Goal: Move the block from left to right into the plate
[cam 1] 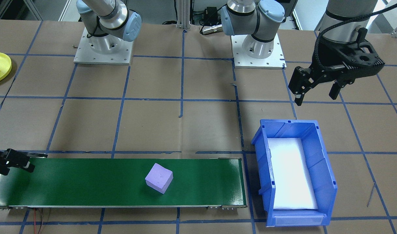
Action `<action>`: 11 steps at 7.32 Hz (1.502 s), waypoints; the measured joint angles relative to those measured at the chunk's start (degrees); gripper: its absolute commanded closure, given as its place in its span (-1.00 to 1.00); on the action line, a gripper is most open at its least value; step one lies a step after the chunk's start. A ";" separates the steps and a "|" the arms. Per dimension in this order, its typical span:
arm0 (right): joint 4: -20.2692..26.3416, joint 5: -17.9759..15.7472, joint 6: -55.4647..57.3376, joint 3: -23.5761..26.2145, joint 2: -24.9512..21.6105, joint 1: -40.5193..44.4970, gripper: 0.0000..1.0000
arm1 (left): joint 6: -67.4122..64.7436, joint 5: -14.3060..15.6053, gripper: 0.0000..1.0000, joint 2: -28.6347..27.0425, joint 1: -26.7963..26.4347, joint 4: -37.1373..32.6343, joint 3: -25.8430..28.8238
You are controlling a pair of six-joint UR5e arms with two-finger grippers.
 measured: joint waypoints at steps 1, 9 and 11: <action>-0.21 0.00 -0.02 0.02 0.00 0.00 -0.99 | 0.40 -0.01 -1.00 0.03 -0.12 -0.15 0.09; -0.80 0.00 -0.04 -0.03 -0.02 0.00 -0.99 | 2.21 -0.25 -1.00 0.07 0.06 -0.08 -0.29; -0.82 0.00 -0.02 -0.03 -0.01 0.00 -0.99 | 2.21 -0.30 -1.00 0.07 0.08 -0.03 -0.42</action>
